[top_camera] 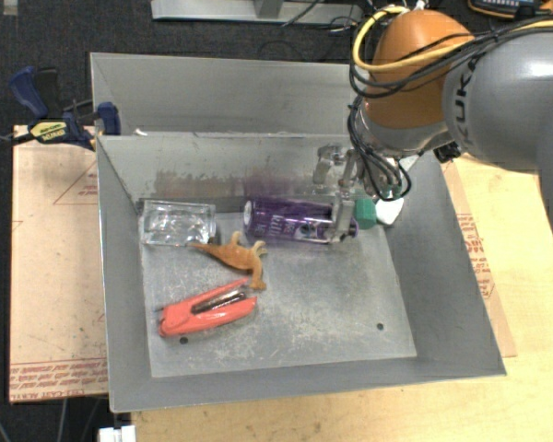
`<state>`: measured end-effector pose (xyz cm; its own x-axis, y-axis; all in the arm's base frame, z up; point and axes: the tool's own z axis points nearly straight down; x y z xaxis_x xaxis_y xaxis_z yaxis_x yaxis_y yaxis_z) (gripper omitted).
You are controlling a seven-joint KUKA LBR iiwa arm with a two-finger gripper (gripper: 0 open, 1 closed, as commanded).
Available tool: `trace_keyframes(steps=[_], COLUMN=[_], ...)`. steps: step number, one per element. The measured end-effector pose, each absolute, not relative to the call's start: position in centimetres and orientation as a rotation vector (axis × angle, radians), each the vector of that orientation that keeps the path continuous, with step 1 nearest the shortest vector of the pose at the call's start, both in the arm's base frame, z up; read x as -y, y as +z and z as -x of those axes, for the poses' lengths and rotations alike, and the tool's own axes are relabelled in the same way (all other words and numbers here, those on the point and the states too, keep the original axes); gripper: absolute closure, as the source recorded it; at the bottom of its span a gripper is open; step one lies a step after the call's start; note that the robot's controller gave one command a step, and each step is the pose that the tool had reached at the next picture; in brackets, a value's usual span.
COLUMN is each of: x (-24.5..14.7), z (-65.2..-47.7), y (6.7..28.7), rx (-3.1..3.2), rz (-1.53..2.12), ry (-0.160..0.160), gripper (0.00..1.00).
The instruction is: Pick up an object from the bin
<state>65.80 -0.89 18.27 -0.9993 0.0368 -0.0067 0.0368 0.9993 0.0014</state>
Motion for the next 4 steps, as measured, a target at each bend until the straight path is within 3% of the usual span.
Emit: trace_keyframes(steps=[1,2,3,4], x=[0.5,0.4,0.1,-1.6], z=[-65.6,-65.6,-65.8,-65.6], y=[12.7,12.3,9.1,7.1], rx=[-3.143,-3.140,-3.134,-3.134], rz=[-0.026,0.006,-0.019,-0.076], ry=[0.003,0.002,0.004,0.004], gripper=[0.00,0.00,0.00,1.00])
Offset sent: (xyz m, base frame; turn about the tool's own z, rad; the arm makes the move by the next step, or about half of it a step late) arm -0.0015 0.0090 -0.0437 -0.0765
